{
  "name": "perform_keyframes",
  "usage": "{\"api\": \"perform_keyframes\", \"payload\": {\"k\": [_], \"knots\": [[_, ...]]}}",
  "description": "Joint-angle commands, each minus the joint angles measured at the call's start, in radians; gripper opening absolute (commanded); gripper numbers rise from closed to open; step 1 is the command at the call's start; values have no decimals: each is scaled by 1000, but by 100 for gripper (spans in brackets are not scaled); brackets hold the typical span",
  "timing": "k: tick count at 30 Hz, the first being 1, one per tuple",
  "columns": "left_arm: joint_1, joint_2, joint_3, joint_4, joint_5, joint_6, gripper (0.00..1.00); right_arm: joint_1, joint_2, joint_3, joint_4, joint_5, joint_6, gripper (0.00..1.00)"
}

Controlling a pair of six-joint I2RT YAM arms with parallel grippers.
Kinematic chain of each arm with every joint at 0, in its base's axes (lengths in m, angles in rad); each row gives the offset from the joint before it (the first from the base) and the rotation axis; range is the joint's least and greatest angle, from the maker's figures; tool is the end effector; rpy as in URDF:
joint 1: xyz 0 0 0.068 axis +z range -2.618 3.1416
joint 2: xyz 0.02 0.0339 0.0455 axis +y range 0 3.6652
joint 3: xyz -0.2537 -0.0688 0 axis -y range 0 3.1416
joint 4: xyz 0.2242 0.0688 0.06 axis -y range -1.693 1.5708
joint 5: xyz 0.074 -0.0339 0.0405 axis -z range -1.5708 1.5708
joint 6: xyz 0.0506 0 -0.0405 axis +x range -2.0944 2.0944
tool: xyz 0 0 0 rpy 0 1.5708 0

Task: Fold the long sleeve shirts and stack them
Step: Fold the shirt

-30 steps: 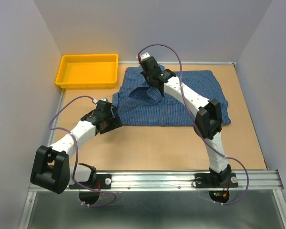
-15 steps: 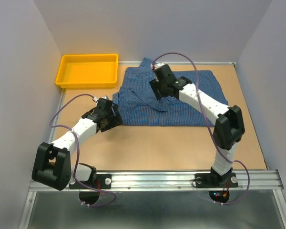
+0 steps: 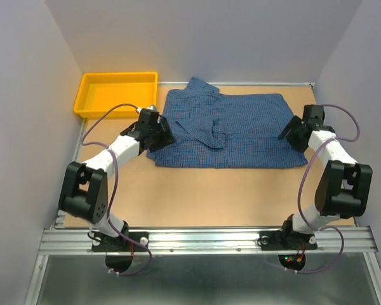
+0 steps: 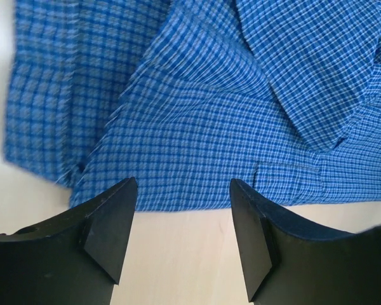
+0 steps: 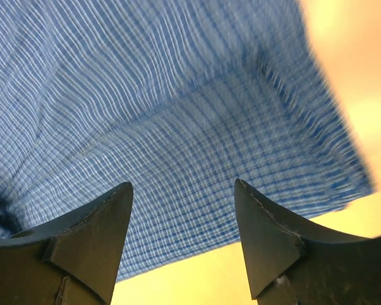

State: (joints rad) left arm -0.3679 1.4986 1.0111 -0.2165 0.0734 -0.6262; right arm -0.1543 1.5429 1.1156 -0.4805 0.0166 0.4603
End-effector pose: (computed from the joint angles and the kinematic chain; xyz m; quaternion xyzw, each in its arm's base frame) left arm 0.2998 -0.1195 0.2340 -0.1015 0.9014 -0.2294 0.3530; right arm 0.3146 -0.0498 0.2306 0.2886 0.9004 0.0418 0.3228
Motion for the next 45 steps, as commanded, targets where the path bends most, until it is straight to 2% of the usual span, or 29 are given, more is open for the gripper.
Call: {"api": "perform_keyframes", "payload": {"k": [1, 7, 11, 17, 21, 25, 31, 36, 38, 42, 45], "knots": [[-14, 90, 64, 97, 78, -10, 70, -46, -26, -109, 161, -155, 159, 70], [-13, 210, 54, 132, 52, -67, 69, -154, -7, -273, 247, -123, 245, 70], [1, 200, -25, 144, 31, -93, 69, -188, -23, -353, 276, -55, 282, 70], [32, 97, -237, 140, 29, -116, 69, -194, -61, -404, 212, -43, 285, 70], [32, -35, -328, 112, 39, -116, 69, -173, -193, -375, 169, -44, 219, 71], [15, -217, -351, 45, -4, -84, 70, -10, -291, -291, 169, -153, 184, 72], [-2, -353, -338, -12, -26, -29, 71, 321, -178, -176, 255, -242, 153, 70], [-3, -292, -251, 31, -37, 13, 73, 420, -20, -105, 376, -234, 135, 63], [-5, -224, -215, 46, -43, 17, 73, 473, 35, -22, 381, -198, 95, 60], [-6, -74, -125, 98, -12, 20, 73, 506, 198, 74, 388, -179, 93, 59], [-9, -20, -95, 111, -12, 26, 73, 507, 258, 104, 416, -184, 95, 60]]}}
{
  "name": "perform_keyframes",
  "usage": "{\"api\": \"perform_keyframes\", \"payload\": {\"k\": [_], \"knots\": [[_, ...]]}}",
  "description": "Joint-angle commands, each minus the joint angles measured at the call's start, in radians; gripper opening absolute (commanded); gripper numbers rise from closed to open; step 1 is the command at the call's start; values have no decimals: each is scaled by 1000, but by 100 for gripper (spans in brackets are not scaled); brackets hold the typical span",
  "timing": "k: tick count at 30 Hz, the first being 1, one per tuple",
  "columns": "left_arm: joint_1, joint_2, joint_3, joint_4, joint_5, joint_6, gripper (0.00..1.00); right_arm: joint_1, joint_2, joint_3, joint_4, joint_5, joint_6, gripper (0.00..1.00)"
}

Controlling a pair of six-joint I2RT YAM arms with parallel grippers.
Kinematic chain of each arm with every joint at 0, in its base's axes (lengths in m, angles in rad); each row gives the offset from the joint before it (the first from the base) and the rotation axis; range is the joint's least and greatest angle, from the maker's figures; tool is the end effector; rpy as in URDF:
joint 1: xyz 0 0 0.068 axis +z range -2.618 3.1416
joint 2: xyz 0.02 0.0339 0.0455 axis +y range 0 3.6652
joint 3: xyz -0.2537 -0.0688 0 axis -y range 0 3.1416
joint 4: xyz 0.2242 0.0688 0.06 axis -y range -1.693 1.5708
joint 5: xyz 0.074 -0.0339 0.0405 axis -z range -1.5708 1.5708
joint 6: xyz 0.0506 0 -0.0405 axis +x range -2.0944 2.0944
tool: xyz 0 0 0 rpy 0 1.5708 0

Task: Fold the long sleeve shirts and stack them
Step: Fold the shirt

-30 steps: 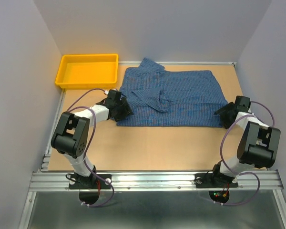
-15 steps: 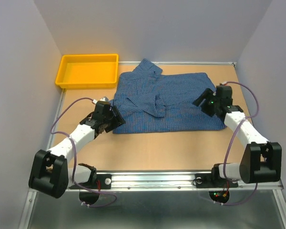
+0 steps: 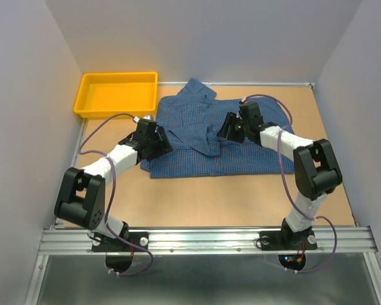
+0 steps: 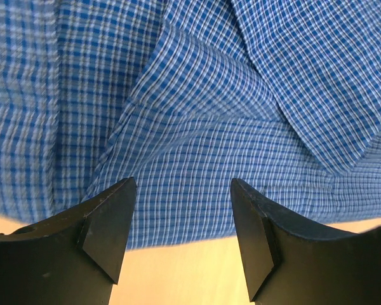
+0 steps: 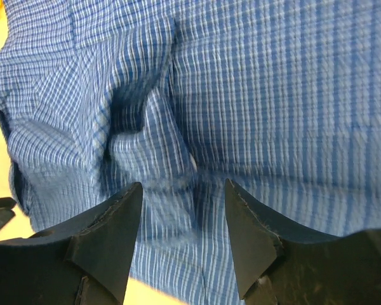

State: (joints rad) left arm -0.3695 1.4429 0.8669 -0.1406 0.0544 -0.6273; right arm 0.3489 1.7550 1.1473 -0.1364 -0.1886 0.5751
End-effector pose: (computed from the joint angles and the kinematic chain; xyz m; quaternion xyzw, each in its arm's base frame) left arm 0.2809 -0.1117 0.2115 -0.1058 0.9037 -0.2197 0.3519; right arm 0.3499 0.1374 0.2004 0.0653 0.9102 0.2554 0.3195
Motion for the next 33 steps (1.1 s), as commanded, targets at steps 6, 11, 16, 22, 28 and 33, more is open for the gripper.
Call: {"api": "perform_keyframes", "payload": {"k": [6, 11, 16, 22, 28, 33], "knots": [[-9, 109, 23, 61, 2, 29, 73, 35, 129, 100, 112, -69, -38, 60], [-9, 148, -6, 73, 1, 12, 73, 67, 143, 117, 116, -144, -84, 59], [-9, 149, -32, 85, -2, 6, 73, 84, 153, 137, 123, -172, -93, 36], [-9, 139, -46, 82, -8, -2, 73, 88, 56, 167, 57, -33, -118, 1], [-9, 114, -57, 68, -25, -3, 73, 97, -60, 242, -198, 219, -123, 1], [-9, 108, -63, 59, -27, -5, 73, 154, -97, 264, -408, 426, -92, 7]]}}
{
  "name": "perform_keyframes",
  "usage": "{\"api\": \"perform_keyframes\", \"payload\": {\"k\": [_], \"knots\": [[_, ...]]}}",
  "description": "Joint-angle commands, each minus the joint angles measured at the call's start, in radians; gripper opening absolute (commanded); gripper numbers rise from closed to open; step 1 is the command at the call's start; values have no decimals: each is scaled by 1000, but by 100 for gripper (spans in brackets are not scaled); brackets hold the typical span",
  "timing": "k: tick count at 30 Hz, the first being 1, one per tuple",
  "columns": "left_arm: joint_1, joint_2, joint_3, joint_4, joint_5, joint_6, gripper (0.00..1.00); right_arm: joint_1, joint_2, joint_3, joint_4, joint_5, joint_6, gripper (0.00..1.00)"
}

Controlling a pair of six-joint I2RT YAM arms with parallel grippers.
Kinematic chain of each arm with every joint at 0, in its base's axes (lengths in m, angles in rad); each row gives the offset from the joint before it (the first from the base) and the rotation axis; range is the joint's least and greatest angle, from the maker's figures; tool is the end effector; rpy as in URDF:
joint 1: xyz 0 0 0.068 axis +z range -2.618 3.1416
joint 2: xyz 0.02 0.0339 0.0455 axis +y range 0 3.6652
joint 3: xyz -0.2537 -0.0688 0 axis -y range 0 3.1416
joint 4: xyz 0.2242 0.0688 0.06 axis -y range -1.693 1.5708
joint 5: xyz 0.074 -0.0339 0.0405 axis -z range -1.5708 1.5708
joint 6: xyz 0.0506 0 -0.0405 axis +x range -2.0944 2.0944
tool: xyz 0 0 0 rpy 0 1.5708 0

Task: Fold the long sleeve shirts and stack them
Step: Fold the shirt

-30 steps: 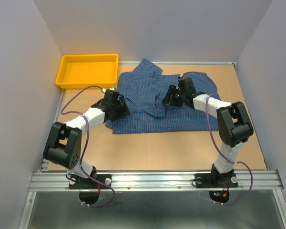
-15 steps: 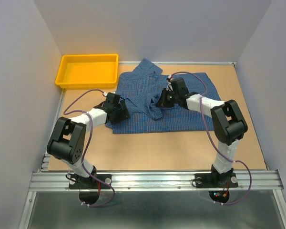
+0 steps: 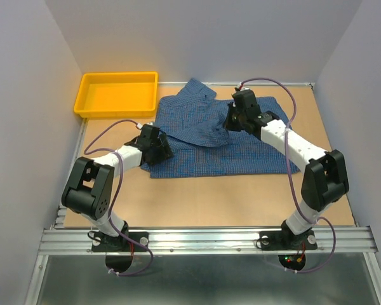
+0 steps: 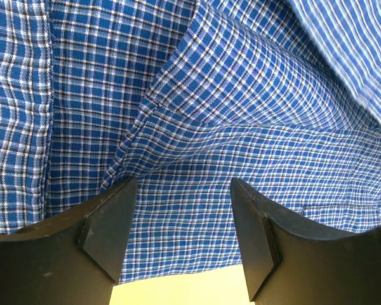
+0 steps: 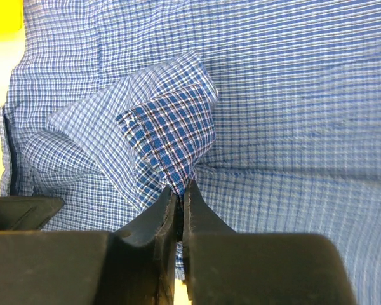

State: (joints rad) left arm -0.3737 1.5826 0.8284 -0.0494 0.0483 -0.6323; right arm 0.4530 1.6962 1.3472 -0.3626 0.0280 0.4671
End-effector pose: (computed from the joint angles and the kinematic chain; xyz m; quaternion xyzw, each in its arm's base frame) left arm 0.2914 -0.1169 0.1677 -0.1106 0.9205 -0.2000 0.3170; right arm 0.3398 0.1638 0.2636 0.0122 0.9090 0.1735 0.3788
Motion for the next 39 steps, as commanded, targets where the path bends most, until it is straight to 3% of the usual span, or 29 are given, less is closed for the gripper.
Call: {"api": "perform_keyframes", "payload": {"k": [1, 3, 4, 7, 9, 12, 16, 19, 21, 23, 24, 26, 27, 32, 39], "knots": [[-4, -32, -25, -33, -21, 0, 73, 73, -35, 63, -206, 222, 30, 20], [-5, -33, -28, -35, -21, 0, 73, 93, -44, 31, -249, 233, 76, 32], [-5, -38, -31, -36, -22, 0, 73, 113, -55, 12, -254, 233, 90, 46], [-5, -45, -35, -44, -25, 3, 73, 125, -99, -75, -262, 236, 136, 64], [-5, -52, -40, -47, -28, 5, 73, 124, -173, -133, -266, 307, 156, 69], [-5, -58, -46, -47, -27, 6, 73, 80, -207, -166, -266, 340, 134, 70], [-5, -58, -48, -49, -24, 8, 73, -34, -204, -180, -225, 213, 117, 67], [-5, -64, -48, -49, -25, 5, 73, -109, -214, -265, -70, 68, 108, 66], [-5, -62, -43, -49, -25, 6, 73, -172, -208, -356, 83, -109, 126, 65], [-5, -59, -40, -50, -22, 6, 73, -192, -204, -417, 186, -189, 127, 65], [-5, -62, -38, -49, -21, 5, 73, -195, -198, -465, 320, -262, 87, 66], [-5, -64, -40, -50, -21, 3, 73, -195, -191, -506, 353, -331, 82, 67], [-5, -64, -41, -47, -21, 2, 73, -197, -187, -551, 452, -386, 76, 67], [-5, -64, -43, -50, -19, 5, 73, -198, -149, -661, 702, -471, 93, 70], [-5, -69, -46, -52, -24, 3, 73, -198, -84, -707, 823, -467, 99, 70]]}}
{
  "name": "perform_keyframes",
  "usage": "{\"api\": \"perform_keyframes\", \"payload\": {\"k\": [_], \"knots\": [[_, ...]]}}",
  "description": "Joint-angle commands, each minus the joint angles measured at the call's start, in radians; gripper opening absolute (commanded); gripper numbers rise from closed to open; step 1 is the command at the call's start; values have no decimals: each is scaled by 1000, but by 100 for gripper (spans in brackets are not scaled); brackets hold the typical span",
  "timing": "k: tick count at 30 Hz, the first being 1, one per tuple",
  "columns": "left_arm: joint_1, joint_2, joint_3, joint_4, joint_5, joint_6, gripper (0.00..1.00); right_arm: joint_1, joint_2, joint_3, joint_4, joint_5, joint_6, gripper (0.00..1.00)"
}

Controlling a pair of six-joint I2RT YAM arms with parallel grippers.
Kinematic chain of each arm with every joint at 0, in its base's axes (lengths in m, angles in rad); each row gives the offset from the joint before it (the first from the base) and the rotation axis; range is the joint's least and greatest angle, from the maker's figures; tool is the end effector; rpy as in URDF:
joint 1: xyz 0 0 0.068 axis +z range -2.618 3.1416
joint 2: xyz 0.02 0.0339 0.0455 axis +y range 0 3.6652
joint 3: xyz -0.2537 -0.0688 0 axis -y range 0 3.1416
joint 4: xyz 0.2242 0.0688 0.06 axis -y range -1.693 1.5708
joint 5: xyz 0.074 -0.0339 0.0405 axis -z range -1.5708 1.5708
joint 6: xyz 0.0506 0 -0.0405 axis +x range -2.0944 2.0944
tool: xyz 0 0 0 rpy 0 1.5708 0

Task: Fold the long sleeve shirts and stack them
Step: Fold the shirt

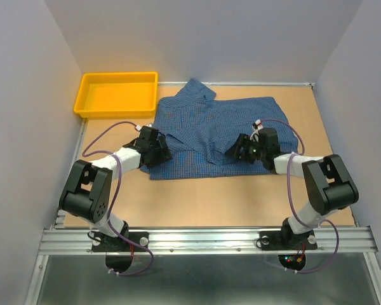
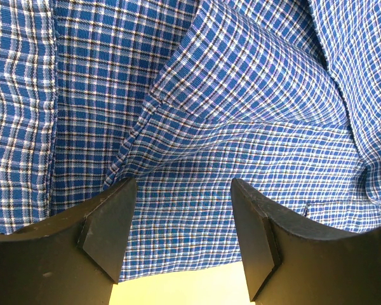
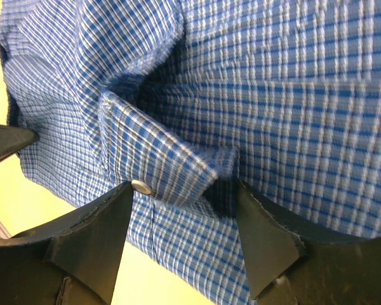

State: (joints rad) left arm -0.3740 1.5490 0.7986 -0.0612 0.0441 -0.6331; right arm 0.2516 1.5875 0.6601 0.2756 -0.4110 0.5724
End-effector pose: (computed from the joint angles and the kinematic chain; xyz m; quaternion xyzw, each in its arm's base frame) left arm 0.2832 -0.1135 0.1678 -0.1119 0.9219 -0.1967 0.3146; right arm 0.2879 0.0949 0.1508 0.0508 0.8806 0.3414 0.3246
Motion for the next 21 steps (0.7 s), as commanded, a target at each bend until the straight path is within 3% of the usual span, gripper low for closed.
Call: {"api": "perform_keyframes", "payload": {"k": [1, 6, 9, 10, 13, 16, 21], "knots": [[-5, -35, -16, -42, -20, 4, 73, 5, 31, -19, 188, -25, -9, 69], [-5, -33, -19, -43, -23, 4, 73, 3, 69, -2, 206, -46, -14, 61], [-5, -33, -22, -43, -26, 4, 73, 3, 72, 1, 206, -63, -25, 45], [-5, -33, -22, -43, -29, 4, 73, 3, 63, 1, 206, -64, -26, 32], [-5, -30, -22, -45, -29, 4, 73, 2, 48, 3, 205, -63, -29, 13], [-5, -30, -19, -45, -29, 4, 73, 2, 17, 18, 182, -61, -32, 1], [-5, -33, -16, -51, -33, 6, 73, 2, -61, 107, -34, -9, -81, 0]]}}
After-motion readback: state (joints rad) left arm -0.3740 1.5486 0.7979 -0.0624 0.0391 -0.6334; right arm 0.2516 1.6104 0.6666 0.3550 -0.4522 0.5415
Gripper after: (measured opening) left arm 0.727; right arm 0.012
